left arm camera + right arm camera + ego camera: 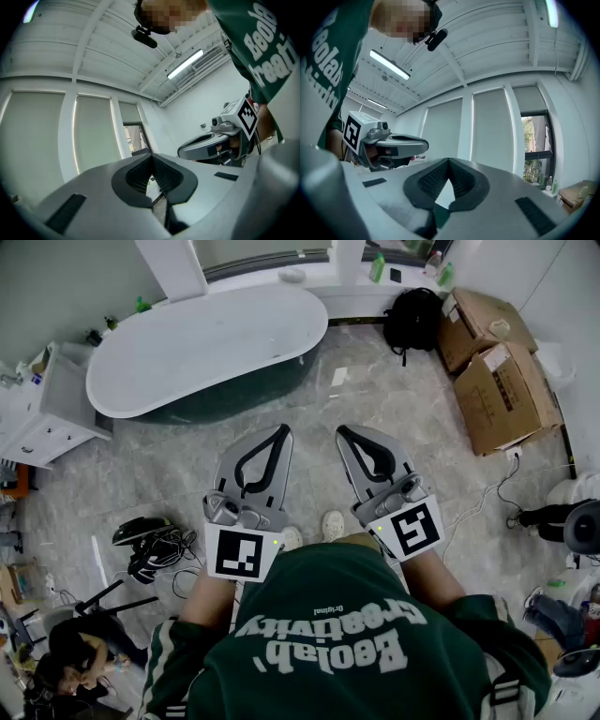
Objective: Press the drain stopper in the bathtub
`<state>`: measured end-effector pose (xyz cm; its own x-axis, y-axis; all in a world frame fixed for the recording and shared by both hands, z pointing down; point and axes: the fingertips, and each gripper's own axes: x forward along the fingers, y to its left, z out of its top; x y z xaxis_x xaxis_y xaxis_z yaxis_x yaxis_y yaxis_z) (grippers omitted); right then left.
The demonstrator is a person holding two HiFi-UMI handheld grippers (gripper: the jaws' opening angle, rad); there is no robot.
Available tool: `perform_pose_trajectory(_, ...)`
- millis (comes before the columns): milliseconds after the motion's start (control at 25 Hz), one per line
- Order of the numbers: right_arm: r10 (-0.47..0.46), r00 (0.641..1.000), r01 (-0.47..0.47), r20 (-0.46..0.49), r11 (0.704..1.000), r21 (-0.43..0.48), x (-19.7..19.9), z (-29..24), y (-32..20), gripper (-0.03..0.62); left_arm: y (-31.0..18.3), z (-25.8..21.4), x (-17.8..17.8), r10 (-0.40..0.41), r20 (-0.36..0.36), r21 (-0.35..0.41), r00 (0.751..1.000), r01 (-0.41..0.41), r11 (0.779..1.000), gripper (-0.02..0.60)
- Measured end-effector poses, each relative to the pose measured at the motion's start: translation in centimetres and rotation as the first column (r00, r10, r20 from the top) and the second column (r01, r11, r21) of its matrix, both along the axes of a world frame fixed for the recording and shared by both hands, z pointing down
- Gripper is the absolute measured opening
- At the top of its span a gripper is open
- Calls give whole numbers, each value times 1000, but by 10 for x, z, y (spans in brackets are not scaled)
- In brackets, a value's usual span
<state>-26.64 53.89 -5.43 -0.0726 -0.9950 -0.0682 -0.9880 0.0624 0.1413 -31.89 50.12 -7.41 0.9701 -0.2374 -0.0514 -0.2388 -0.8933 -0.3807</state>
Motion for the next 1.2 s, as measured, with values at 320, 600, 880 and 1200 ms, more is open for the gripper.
perform_pose_trajectory(320, 21, 999, -21, 33, 999, 24, 0, -3, 3, 9, 6, 5, 0, 14, 22, -7, 1000, -13, 1000, 7)
perform_pose_trajectory(600, 53, 994, -56, 95, 998, 25, 15, 0, 8, 9, 5, 7, 2, 8, 27, -8, 1000, -8, 1000, 8)
perform_pose_trajectory(880, 20, 996, -23, 91, 999, 30, 20, 1, 15, 9, 9, 8, 14, -14, 41, -1, 999, 14, 1000, 7)
perform_pose_trajectory(1200, 16, 997, -18, 72, 999, 31, 44, 7, 26, 9, 11, 15, 35, -55, 18, -109, 998, 57, 992, 6)
